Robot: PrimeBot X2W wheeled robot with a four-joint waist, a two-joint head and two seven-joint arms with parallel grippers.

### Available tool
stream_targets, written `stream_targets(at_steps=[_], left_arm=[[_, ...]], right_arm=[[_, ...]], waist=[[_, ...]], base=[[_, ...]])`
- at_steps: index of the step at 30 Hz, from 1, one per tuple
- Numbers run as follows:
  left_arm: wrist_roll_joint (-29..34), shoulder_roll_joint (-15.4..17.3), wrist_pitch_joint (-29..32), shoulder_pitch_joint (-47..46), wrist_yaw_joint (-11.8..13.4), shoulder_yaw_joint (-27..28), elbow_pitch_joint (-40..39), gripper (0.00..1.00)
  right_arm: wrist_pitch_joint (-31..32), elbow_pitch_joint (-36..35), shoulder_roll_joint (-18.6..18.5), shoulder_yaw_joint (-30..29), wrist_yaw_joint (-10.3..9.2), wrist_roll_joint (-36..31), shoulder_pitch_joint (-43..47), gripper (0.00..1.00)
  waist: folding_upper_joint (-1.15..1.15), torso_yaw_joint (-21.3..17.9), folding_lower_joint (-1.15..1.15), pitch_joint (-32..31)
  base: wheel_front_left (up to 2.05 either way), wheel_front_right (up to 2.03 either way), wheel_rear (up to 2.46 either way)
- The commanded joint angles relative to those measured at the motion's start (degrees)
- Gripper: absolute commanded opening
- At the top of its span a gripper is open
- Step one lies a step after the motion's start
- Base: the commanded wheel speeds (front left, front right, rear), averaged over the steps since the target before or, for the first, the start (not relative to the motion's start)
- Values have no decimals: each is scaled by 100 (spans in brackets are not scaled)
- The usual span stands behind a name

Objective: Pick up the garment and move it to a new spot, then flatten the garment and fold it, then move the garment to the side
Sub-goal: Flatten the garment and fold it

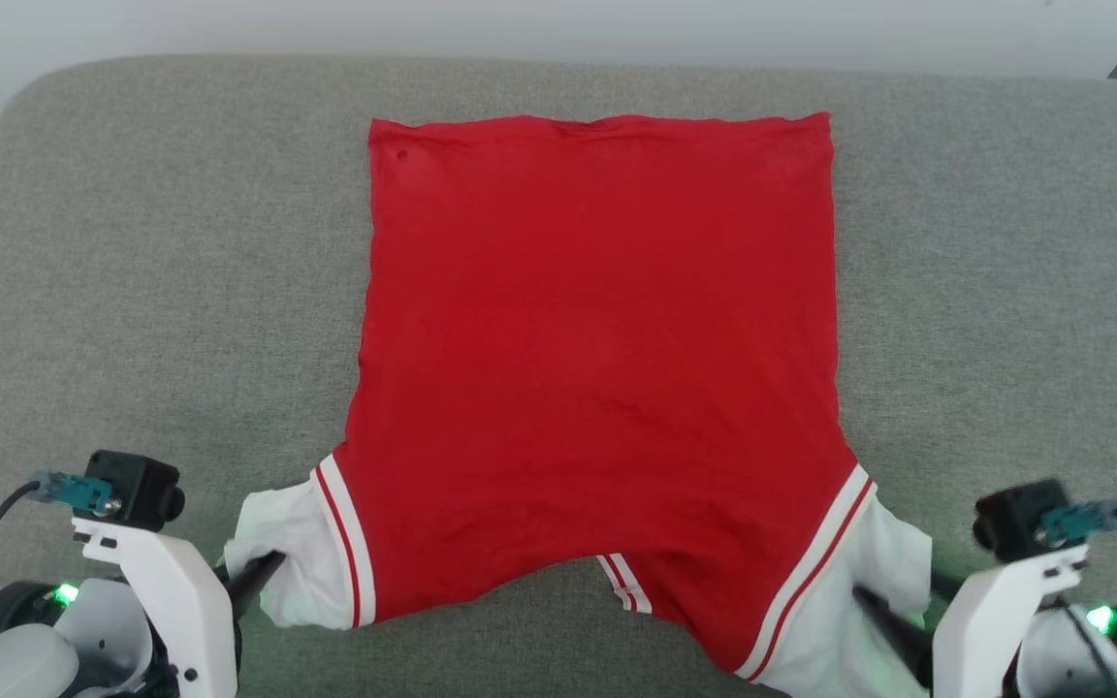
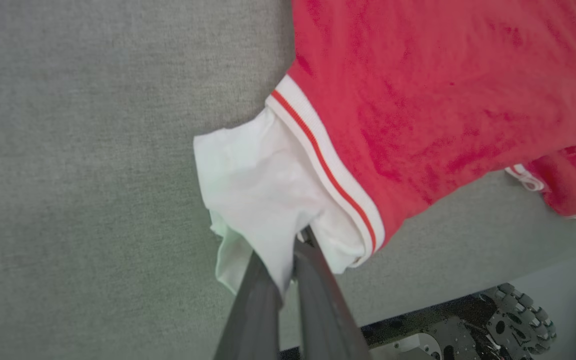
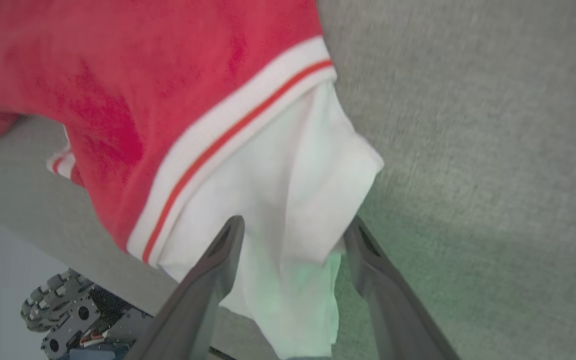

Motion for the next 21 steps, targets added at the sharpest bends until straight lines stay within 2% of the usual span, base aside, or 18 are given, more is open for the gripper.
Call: stream_targets(at_steps=[1,6,11,15,21], left_arm=[[52,-48,-58,-70,-44,27,28,0],[163,-142,-285,-147,-163,101,128,0],[236,-266,-358,-272,-272,128,217,0],[337,-407,-335,-407,-368,103,311,0],[469,-654,-265,-689,-573,48,459,0]], right_arm=[[13,-131,72,-37,-2,-27,-69,100],[-9,-764,446,-383,-2,-246,-496,100],[-284,-605,597,-576,-2,-517,-1480,100],[-681,211,627,-749,-2,-677,-2524,100],[-1143,2035,361,-868,-2,-893,-4075,100]], waist=[[0,0,0,30],[0,32,0,164],[0,156,0,343],[0,306,0,503],[0,668,0,790]], base=[[0,0,0],[0,0,0],[0,0,0],[0,0,0],[0,0,0]])
